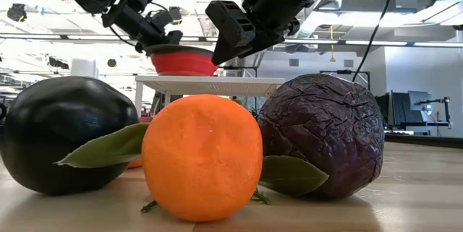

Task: Pick & Place Fruit
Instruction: Put the purple plum into the red strainer bowl on the shelf, then put the yellow mango into the red strainer bowl on the shelf

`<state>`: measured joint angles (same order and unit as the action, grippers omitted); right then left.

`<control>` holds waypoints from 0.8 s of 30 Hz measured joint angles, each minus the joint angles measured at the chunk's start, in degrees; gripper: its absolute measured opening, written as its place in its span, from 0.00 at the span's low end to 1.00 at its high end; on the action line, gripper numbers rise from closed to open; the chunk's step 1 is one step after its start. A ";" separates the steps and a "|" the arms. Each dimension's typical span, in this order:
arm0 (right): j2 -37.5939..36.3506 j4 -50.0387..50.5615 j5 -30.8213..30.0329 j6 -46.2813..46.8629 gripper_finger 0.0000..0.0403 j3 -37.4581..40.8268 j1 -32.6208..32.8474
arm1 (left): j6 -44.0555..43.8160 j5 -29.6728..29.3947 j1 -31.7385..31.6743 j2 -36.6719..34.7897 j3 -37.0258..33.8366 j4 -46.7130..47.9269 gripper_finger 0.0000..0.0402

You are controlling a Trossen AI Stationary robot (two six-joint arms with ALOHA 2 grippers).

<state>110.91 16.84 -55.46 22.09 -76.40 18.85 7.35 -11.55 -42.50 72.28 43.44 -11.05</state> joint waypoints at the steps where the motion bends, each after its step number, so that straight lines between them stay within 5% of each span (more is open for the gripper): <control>1: -0.02 0.00 0.00 0.00 0.78 0.00 0.00 | 0.02 0.02 0.00 0.11 0.00 -0.07 0.71; 13: -0.02 -0.04 0.09 0.00 0.78 0.00 0.04 | -0.11 0.69 0.04 0.12 0.00 -0.10 0.72; 24: -0.02 -0.07 0.09 0.00 0.78 0.00 0.04 | 0.07 1.94 0.04 -6.28 0.00 -0.06 0.93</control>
<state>110.89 16.78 -55.37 22.08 -76.40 18.90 7.42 -9.61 -42.46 66.00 43.44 -11.11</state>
